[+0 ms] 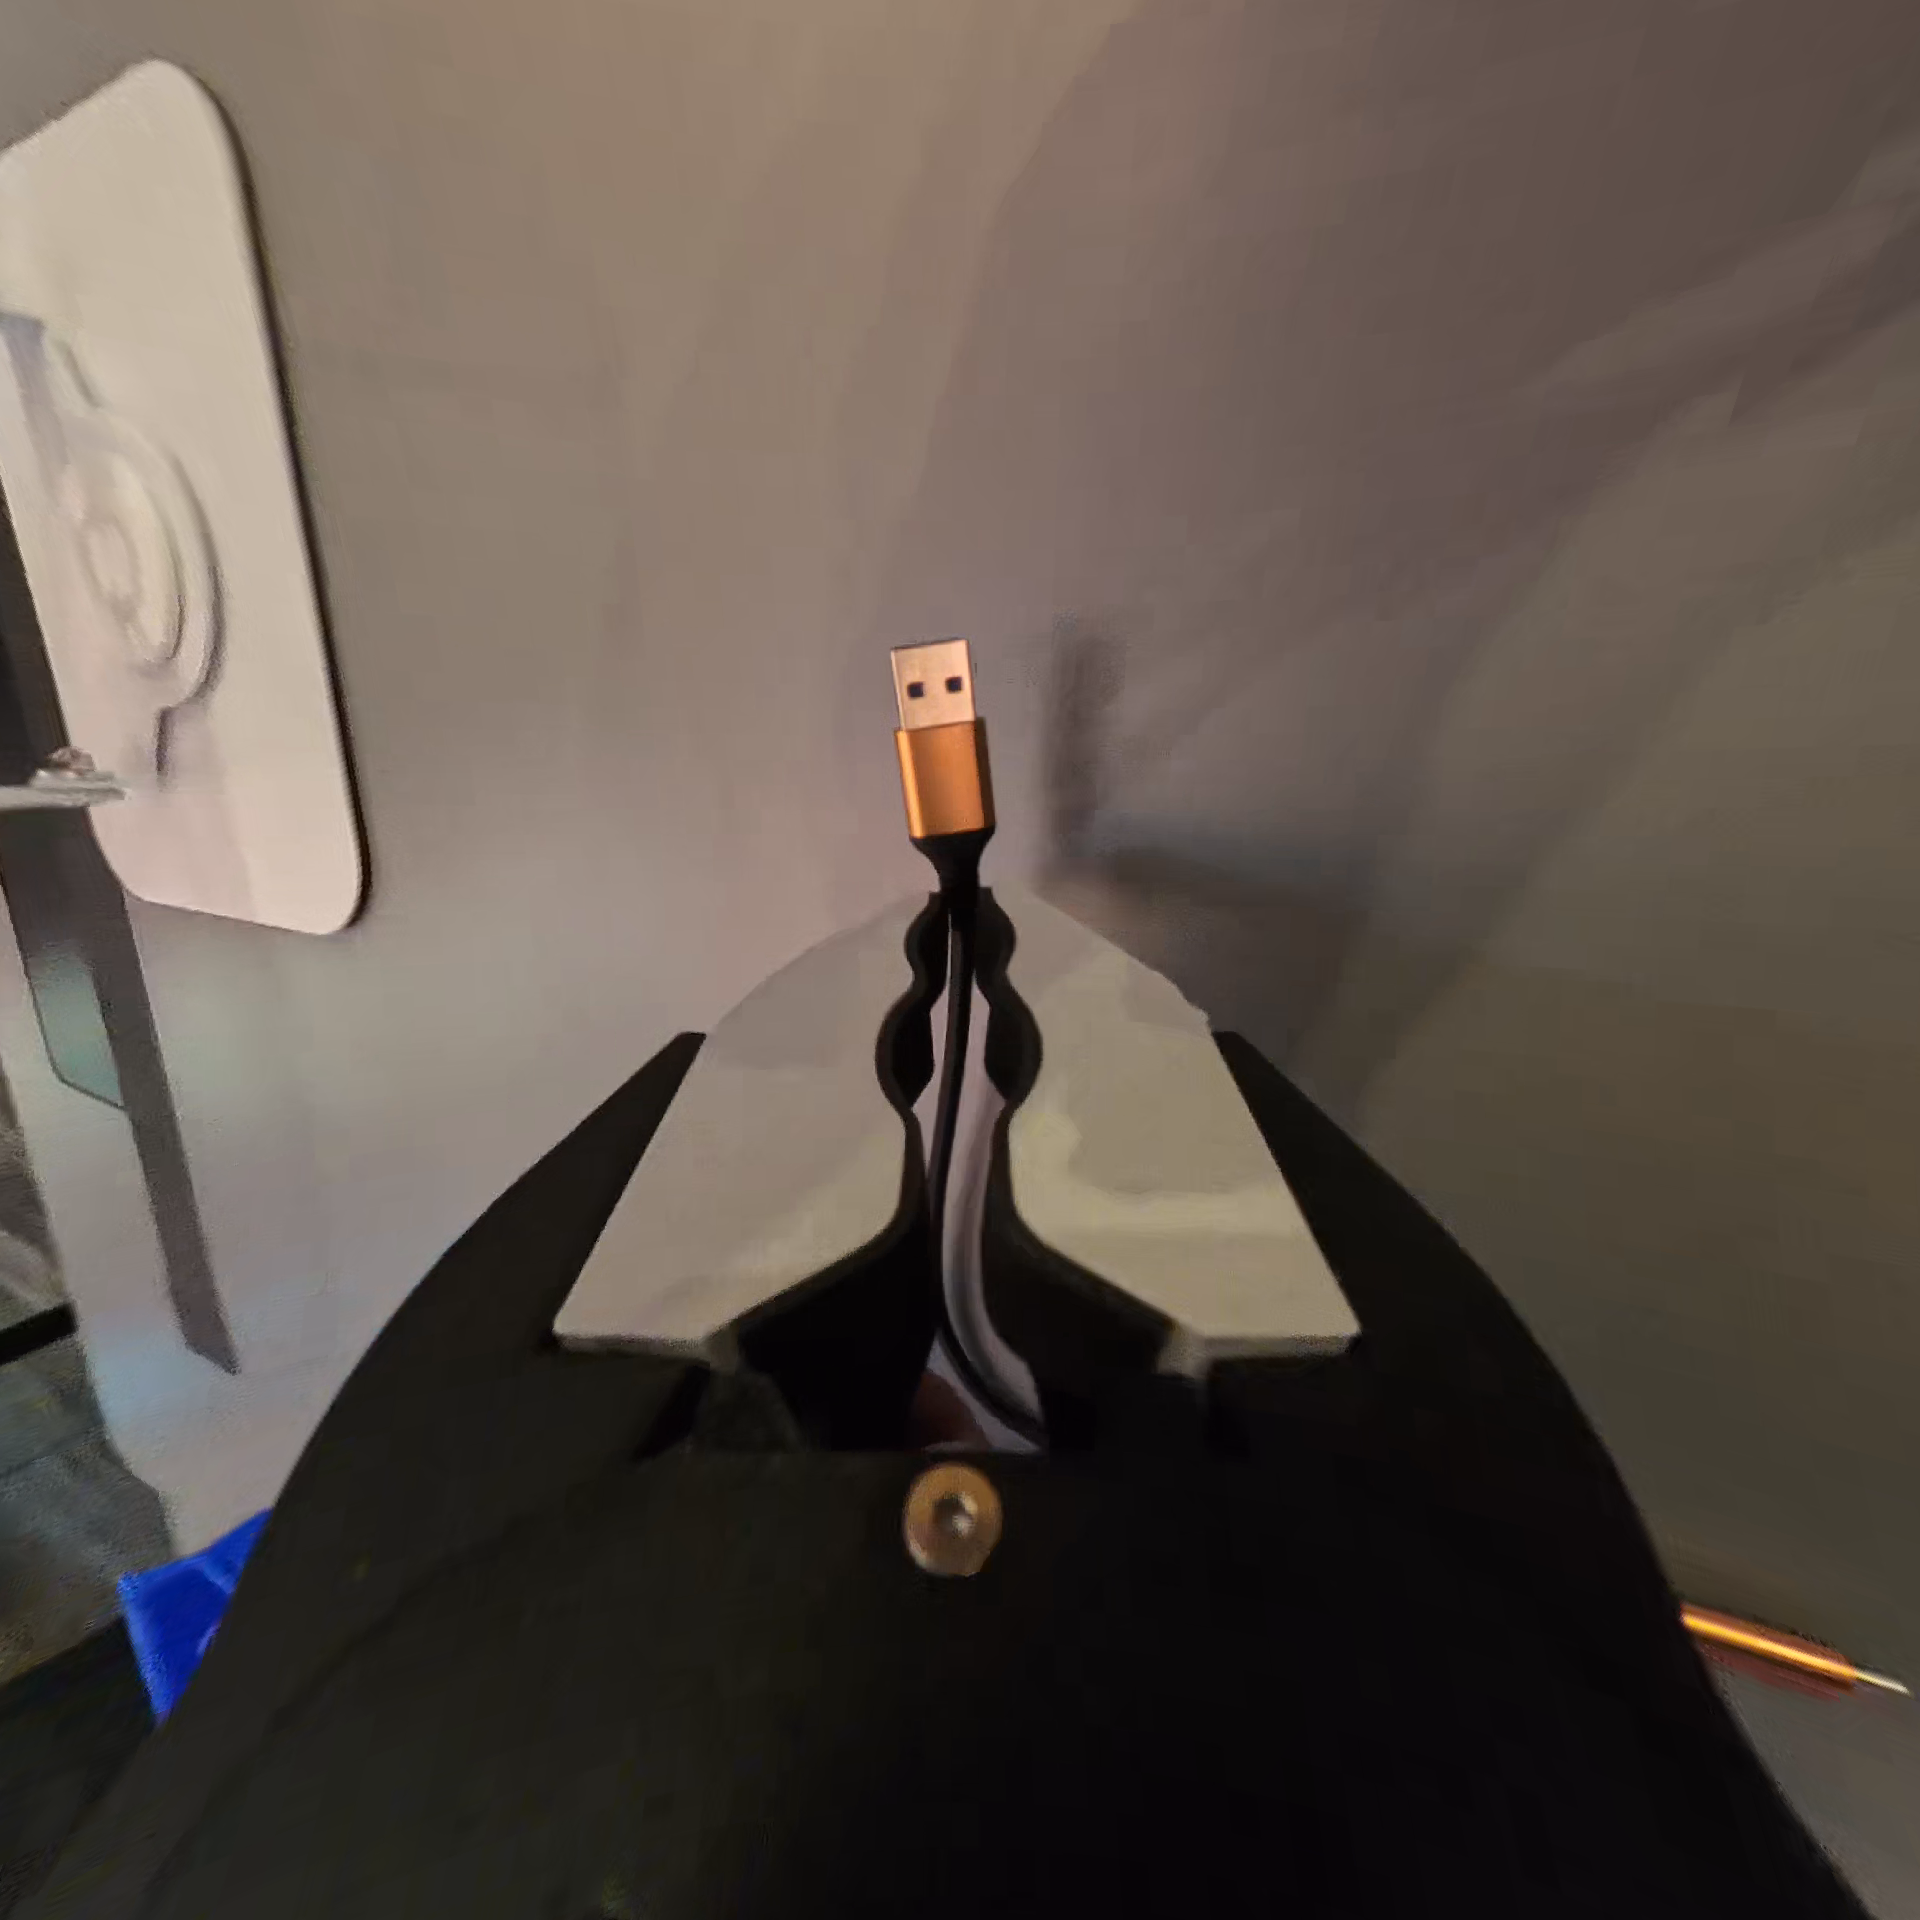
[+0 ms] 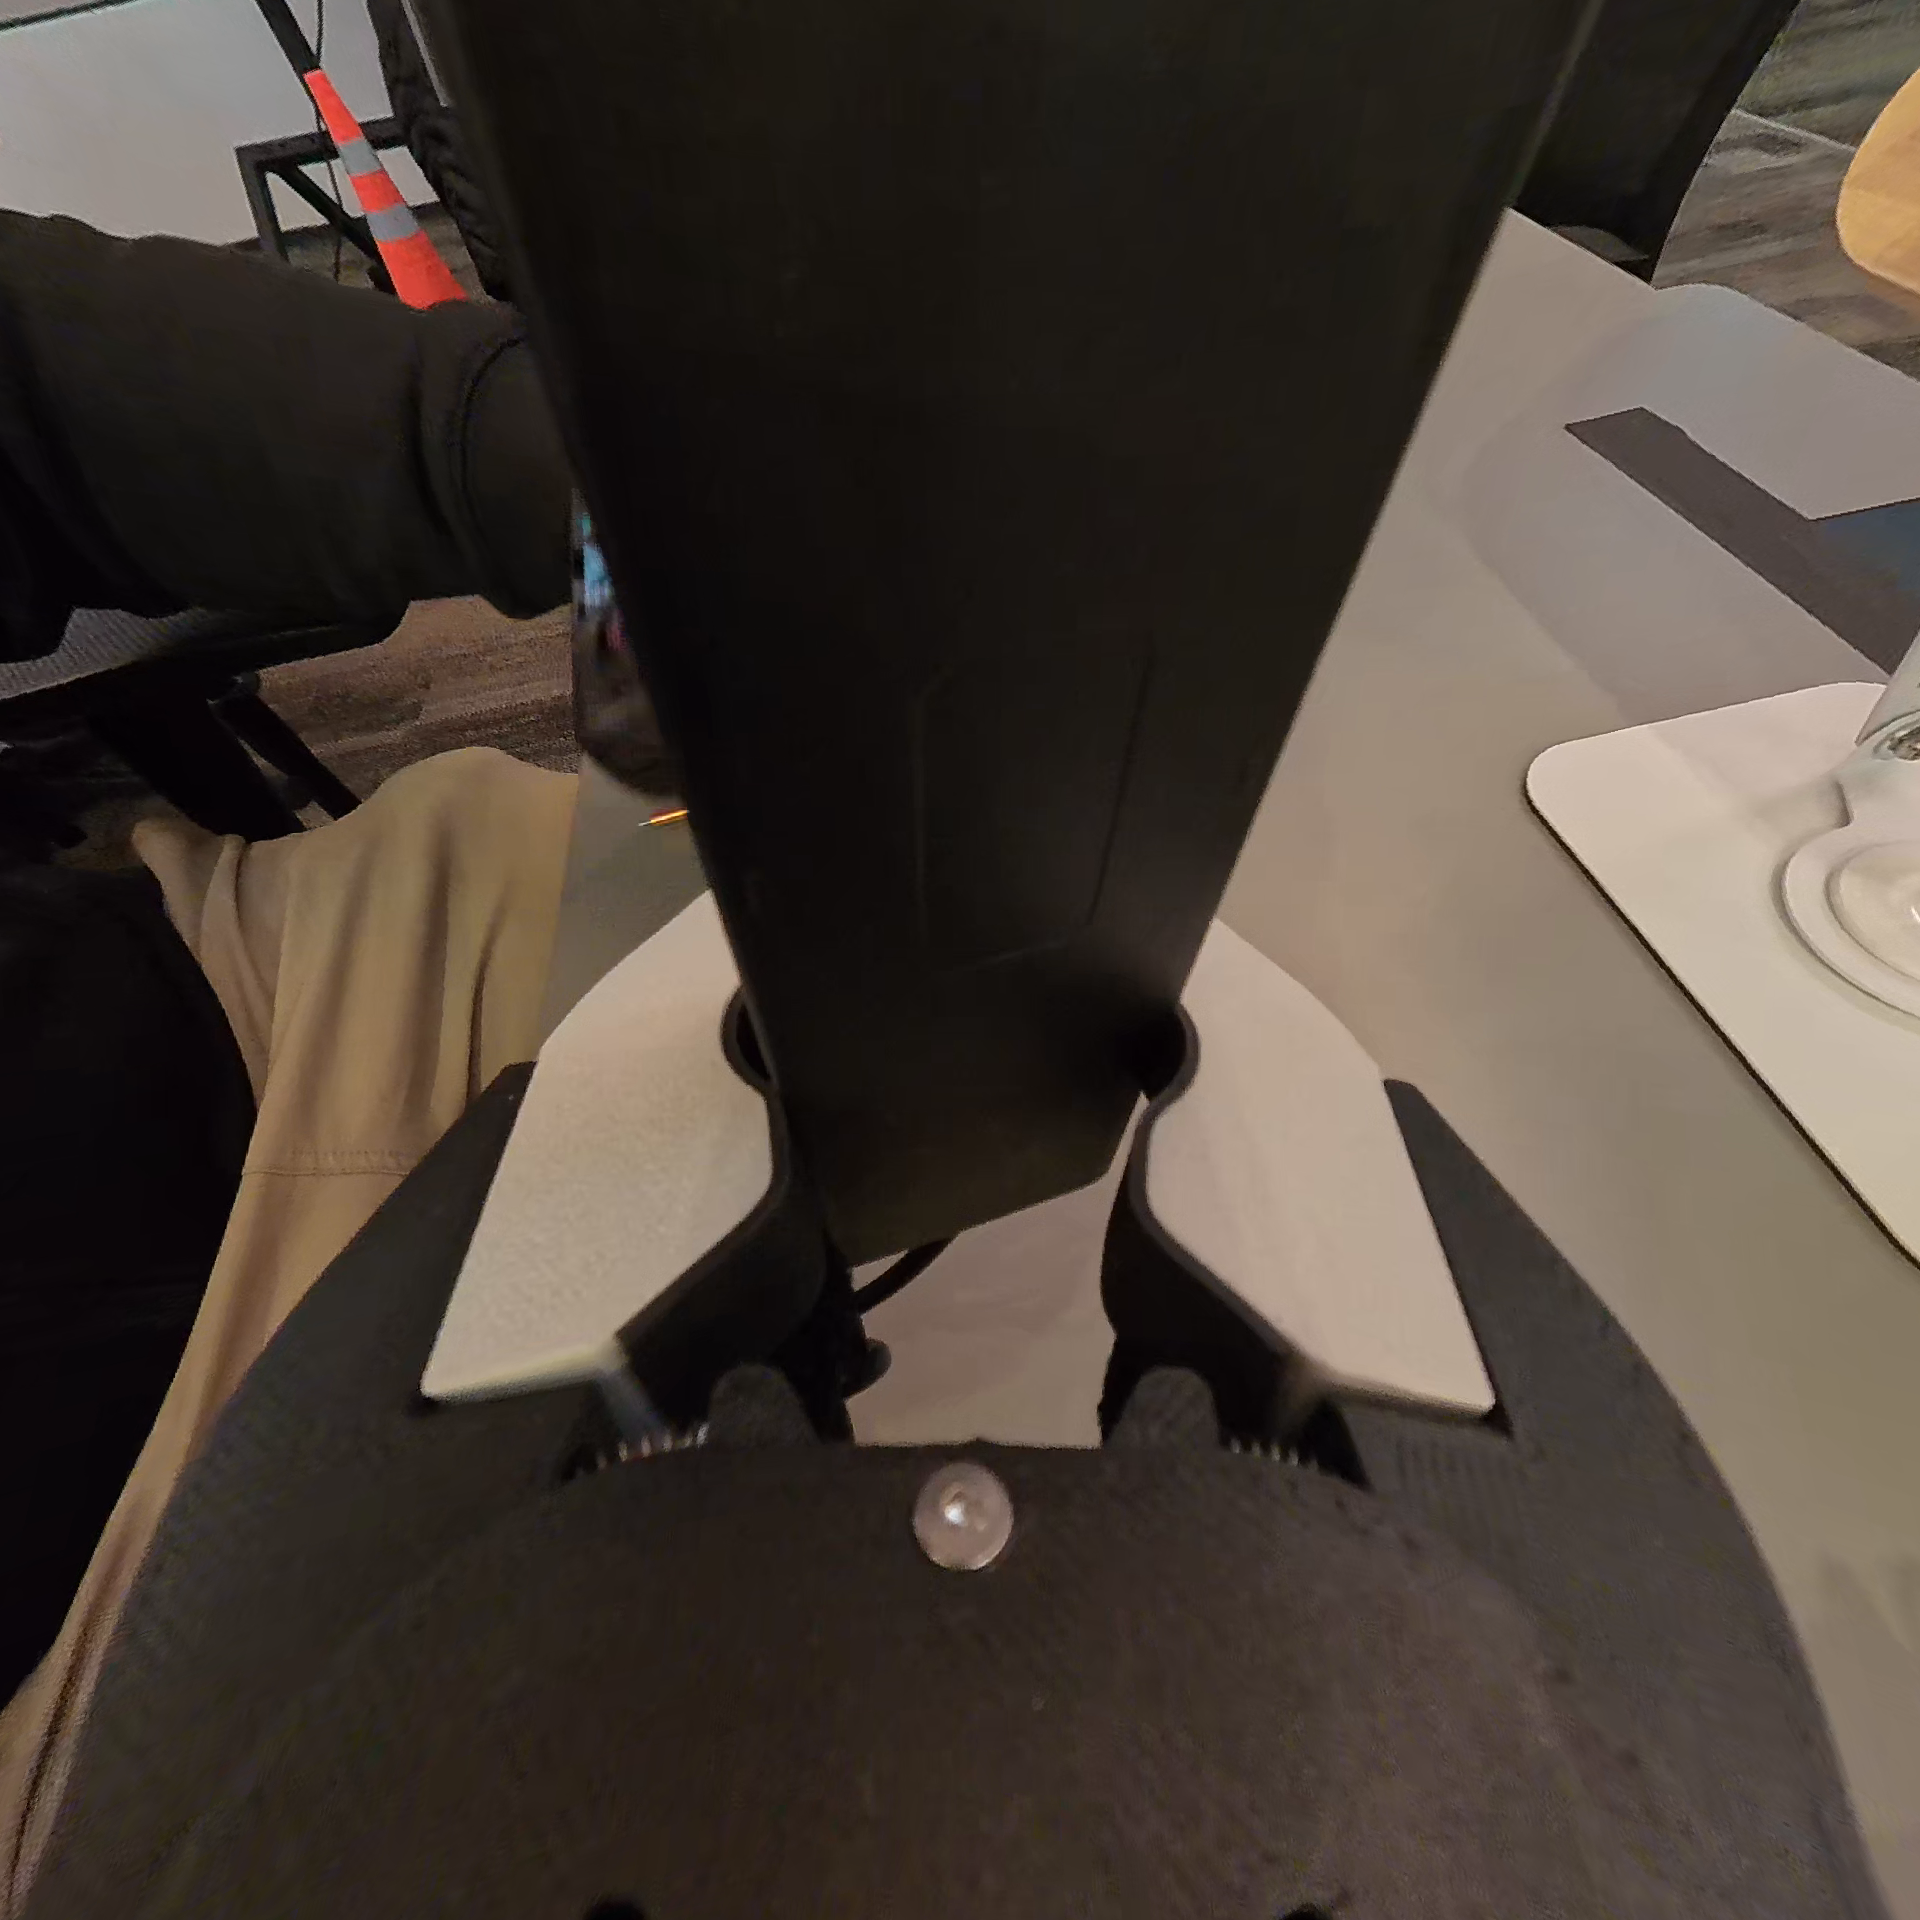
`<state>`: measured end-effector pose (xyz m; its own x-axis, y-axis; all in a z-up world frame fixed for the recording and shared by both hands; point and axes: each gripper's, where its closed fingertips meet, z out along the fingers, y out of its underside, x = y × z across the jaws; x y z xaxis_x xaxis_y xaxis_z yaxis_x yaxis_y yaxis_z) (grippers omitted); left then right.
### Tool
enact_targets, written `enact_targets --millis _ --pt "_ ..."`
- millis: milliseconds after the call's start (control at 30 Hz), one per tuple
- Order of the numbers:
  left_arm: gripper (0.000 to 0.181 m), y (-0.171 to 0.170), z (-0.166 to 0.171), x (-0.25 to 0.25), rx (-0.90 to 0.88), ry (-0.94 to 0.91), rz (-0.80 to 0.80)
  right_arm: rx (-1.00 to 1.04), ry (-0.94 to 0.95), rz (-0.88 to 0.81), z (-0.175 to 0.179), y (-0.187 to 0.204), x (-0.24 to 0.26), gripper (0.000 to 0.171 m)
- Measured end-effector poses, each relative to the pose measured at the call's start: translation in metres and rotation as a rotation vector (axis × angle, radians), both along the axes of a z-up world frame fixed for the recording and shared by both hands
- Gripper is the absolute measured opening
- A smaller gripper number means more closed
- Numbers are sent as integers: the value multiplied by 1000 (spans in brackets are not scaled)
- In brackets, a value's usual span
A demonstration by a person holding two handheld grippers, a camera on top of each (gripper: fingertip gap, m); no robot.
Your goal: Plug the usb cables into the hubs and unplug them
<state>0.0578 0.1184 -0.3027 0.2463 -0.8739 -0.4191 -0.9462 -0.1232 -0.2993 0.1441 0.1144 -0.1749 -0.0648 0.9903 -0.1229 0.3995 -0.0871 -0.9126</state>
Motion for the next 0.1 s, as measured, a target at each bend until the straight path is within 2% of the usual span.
enact_targets --millis 100 --pt "5 0 24 -1 -37 -93 51 14 4 22 -3 -3 -1 69"
